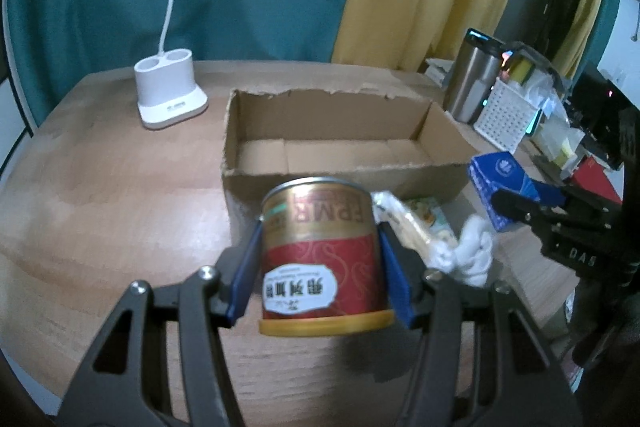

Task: Organize objects
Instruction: 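Carry the tin can left while the right gripper lowers the tissue pack into the box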

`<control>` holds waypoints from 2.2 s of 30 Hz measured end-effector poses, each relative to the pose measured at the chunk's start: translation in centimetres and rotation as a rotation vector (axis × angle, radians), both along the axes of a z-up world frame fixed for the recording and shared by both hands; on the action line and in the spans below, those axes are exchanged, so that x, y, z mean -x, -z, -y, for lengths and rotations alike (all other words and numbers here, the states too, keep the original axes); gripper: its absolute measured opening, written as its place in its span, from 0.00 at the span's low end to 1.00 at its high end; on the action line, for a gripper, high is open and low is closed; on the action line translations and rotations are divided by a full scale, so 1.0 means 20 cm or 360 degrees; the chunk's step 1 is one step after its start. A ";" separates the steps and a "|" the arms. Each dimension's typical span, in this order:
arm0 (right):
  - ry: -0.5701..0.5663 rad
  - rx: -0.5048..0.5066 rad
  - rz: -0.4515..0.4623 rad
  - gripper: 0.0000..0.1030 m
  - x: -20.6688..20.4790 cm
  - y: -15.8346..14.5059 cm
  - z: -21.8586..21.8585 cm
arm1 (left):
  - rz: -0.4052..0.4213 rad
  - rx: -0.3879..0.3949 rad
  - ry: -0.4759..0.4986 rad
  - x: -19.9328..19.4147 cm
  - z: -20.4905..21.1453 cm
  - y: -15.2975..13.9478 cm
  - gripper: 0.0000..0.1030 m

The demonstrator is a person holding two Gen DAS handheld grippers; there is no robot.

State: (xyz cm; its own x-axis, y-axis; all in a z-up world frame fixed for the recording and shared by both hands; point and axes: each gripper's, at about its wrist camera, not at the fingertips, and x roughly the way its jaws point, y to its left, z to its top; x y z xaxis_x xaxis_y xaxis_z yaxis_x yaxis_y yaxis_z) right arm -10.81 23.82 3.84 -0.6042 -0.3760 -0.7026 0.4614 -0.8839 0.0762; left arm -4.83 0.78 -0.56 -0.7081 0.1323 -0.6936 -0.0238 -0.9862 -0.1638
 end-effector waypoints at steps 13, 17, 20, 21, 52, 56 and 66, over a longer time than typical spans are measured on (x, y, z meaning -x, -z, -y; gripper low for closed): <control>0.0004 0.0041 -0.0047 0.52 0.07 -0.07 -0.02 | -0.0061 -0.0021 0.0065 0.10 -0.05 -0.09 0.55; 0.0012 0.0046 -0.0051 0.52 0.09 -0.08 -0.03 | -0.0070 -0.0024 0.0088 0.13 -0.07 -0.11 0.55; 0.0027 0.0059 -0.0056 0.52 0.11 -0.09 -0.03 | -0.0072 -0.0022 0.0107 0.16 -0.09 -0.13 0.55; 0.0031 0.0060 -0.0057 0.52 0.12 -0.09 -0.04 | -0.0074 -0.0024 0.0110 0.17 -0.09 -0.13 0.55; 0.0007 0.0076 -0.0024 0.52 0.34 -0.06 0.01 | -0.0062 -0.0069 0.0152 0.42 -0.14 -0.10 0.55; -0.0012 0.0069 -0.0007 0.52 0.36 -0.04 0.04 | -0.0055 -0.0078 0.0153 0.45 -0.14 -0.09 0.55; -0.0034 0.0056 0.0045 0.52 0.42 0.01 0.11 | -0.0048 -0.0076 0.0139 0.51 -0.14 -0.06 0.55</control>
State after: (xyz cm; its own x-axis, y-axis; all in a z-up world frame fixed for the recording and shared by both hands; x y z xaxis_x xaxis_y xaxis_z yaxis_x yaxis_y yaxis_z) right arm -19.26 21.61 3.59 -0.5759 -0.4132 -0.7054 0.4775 -0.8704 0.1201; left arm -15.05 3.53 0.70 -0.7131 0.2267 -0.6634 -0.1152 -0.9713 -0.2082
